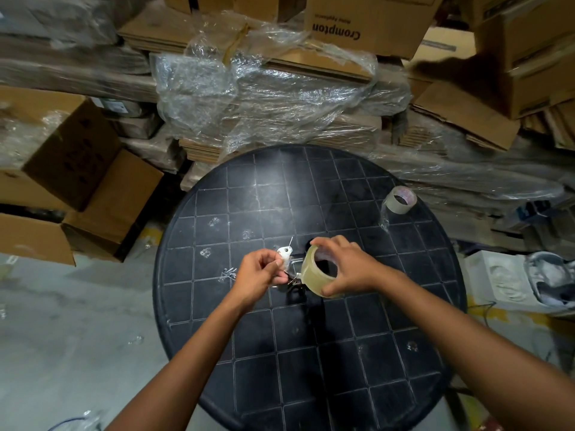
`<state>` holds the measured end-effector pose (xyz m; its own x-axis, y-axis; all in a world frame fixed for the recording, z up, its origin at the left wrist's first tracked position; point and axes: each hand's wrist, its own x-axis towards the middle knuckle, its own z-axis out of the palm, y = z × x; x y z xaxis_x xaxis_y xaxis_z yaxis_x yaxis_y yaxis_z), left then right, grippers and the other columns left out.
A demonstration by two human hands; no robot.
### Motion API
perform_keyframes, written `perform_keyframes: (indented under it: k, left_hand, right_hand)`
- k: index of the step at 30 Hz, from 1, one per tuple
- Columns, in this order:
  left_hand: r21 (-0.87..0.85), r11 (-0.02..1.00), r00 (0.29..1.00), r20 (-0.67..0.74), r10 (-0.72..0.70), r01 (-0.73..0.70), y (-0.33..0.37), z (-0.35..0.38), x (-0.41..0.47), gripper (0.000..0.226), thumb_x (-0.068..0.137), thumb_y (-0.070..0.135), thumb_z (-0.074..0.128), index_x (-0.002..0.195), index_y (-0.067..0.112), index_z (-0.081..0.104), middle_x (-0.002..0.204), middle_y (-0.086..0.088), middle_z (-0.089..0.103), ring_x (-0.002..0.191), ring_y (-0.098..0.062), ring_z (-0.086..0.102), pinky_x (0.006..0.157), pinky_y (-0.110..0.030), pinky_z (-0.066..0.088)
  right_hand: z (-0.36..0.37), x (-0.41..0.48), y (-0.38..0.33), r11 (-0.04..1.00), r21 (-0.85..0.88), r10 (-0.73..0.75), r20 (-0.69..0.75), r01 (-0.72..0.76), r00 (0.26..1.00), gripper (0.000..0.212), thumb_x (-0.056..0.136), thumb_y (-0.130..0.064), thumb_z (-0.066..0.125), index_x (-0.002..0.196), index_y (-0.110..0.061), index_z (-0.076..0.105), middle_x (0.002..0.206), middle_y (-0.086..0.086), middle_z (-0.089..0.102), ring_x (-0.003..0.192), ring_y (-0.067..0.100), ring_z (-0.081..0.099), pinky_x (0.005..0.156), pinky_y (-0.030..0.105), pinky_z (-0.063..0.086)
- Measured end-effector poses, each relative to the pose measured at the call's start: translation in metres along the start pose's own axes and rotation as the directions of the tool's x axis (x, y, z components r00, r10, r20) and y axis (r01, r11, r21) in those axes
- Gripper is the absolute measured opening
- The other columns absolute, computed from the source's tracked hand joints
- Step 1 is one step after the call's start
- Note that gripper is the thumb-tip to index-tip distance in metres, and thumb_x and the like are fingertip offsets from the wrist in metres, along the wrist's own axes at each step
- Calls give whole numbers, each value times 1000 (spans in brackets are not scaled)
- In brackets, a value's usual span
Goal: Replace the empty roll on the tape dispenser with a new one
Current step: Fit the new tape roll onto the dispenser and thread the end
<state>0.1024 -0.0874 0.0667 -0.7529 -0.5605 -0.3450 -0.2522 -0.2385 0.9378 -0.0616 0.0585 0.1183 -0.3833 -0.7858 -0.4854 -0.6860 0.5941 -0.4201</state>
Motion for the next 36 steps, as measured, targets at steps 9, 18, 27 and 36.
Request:
perform_keyframes:
  k: [9, 18, 27, 36]
  left_hand:
    - [148, 986, 996, -37, 83, -76, -14, 26, -28, 9, 90, -3, 57, 87, 4, 61, 74, -14, 66, 67, -24, 68, 72, -39, 61]
    - [302, 952, 996, -64, 67, -44, -14, 48, -35, 7, 78, -2, 75, 74, 4, 73, 65, 6, 69, 61, -11, 67, 59, -28, 59]
    - [378, 925, 972, -206, 117, -31, -4, 20, -41, 13, 77, 3, 78, 70, 14, 75, 73, -2, 74, 62, -25, 70, 64, -38, 61]
    - [195, 981, 956, -291, 44, 14, -15, 14, -34, 8, 76, -4, 76, 73, 3, 75, 70, 5, 72, 63, -14, 68, 61, -24, 58]
  right_hand:
    - [7, 2, 17, 983, -120, -134, 38, 137, 990, 95, 64, -26, 82, 138, -39, 25, 140, 7, 22, 123, 31, 30, 100, 41, 43]
    - [11, -11, 47, 962, -61, -259, 83, 264, 962, 82, 68, -62, 71, 136, -48, 29, 123, 5, 42, 115, 27, 41, 90, 39, 44]
    - [-10, 7, 65, 873, -344, -309, 156, 345, 938, 116, 61, -38, 85, 153, -28, 16, 148, 7, 23, 123, 36, 43, 103, 43, 46]
    - [-14, 34, 56, 930, -192, -267, 230, 313, 936, 92, 70, -7, 66, 141, -49, 26, 145, 6, 17, 125, 37, 30, 100, 48, 46]
